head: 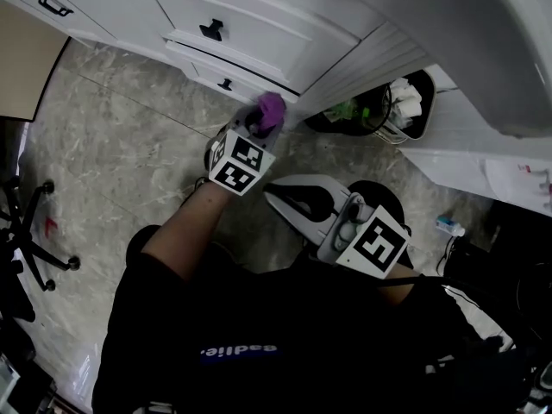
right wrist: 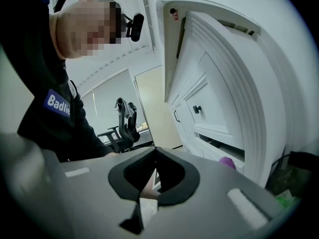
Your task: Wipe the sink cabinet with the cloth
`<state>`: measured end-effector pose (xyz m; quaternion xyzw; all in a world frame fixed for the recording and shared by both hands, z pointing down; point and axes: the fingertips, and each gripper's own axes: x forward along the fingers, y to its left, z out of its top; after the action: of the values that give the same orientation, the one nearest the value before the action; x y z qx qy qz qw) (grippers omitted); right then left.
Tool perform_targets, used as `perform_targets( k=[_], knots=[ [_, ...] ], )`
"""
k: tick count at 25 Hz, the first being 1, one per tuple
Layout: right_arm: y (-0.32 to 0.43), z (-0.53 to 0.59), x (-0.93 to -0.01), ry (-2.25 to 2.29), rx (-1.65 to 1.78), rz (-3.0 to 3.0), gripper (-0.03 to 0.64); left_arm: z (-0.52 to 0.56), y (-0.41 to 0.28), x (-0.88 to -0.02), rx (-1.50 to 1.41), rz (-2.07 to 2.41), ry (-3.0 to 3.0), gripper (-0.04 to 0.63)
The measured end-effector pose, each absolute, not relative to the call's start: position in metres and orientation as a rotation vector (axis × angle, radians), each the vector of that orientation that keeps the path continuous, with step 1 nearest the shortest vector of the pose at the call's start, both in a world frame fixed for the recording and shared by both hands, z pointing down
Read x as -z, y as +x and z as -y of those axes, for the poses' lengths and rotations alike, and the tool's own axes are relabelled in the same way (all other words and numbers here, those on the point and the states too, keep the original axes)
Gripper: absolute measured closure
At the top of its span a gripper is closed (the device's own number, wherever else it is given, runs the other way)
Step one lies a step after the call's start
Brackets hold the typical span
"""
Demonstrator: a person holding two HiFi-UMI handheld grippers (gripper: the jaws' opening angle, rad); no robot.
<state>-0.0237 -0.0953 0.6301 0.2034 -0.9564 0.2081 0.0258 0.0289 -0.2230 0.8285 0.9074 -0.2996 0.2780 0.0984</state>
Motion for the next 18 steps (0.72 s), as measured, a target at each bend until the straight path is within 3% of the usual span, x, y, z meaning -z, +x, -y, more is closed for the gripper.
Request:
perform_targets(
  k=[7,18],
  knots=[
    [-0.027,0.095,-0.629,0.612,-0.624,2.973,0.615,0.204,0.024,-0.822,-0.876,0.779,2.786,0.509],
    [-0.028,0.092,-0.633,0.619,-0.644,2.957,0.615,0.293,-0.177,-0.883,-1.108,1.315,2.427,0.509]
  ],
)
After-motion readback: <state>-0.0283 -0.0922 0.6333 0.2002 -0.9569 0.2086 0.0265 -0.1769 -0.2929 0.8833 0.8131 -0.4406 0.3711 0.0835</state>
